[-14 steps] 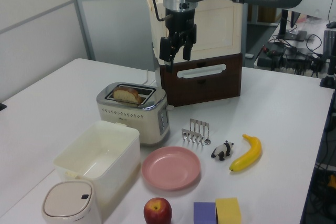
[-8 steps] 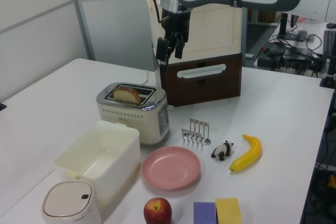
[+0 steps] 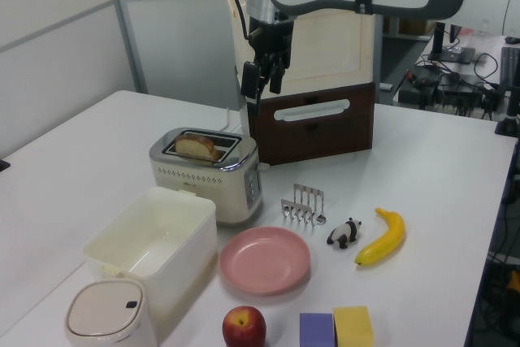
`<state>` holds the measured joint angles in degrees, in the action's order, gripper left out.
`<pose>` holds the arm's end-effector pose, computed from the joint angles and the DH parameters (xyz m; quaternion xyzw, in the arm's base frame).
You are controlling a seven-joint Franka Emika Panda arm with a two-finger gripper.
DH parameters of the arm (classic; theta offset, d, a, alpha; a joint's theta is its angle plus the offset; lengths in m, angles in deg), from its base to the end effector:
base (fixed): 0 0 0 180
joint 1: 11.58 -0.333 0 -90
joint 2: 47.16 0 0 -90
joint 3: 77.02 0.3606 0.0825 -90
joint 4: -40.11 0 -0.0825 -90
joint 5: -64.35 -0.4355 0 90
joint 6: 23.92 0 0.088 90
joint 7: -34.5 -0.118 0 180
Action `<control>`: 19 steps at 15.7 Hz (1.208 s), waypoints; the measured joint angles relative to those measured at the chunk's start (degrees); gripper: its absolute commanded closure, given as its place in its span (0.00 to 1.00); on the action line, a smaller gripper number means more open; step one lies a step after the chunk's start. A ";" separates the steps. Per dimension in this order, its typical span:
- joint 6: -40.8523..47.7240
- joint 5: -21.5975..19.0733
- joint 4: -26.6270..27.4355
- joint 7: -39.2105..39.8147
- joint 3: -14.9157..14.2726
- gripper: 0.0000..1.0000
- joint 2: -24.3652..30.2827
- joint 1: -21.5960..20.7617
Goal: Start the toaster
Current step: 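Move the gripper from its raised pose down toward the silver toaster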
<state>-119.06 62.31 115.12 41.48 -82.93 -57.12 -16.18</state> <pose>0.6774 -0.0041 0.6942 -0.9947 -0.0508 -0.0895 0.0025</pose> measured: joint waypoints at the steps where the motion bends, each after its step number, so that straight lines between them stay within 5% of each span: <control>1: 0.00 0.00 0.00 0.00 -0.02 0.62 0.00 0.03; 2: 0.00 0.00 0.01 0.00 -0.07 0.90 0.00 0.08; 3: 0.00 0.00 0.02 0.00 -0.13 1.00 0.00 0.13; 19: -0.76 0.00 1.83 0.45 -0.31 1.00 -0.02 1.23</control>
<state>-119.83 62.31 116.95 41.93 -83.24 -57.14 -14.96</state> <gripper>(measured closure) 0.991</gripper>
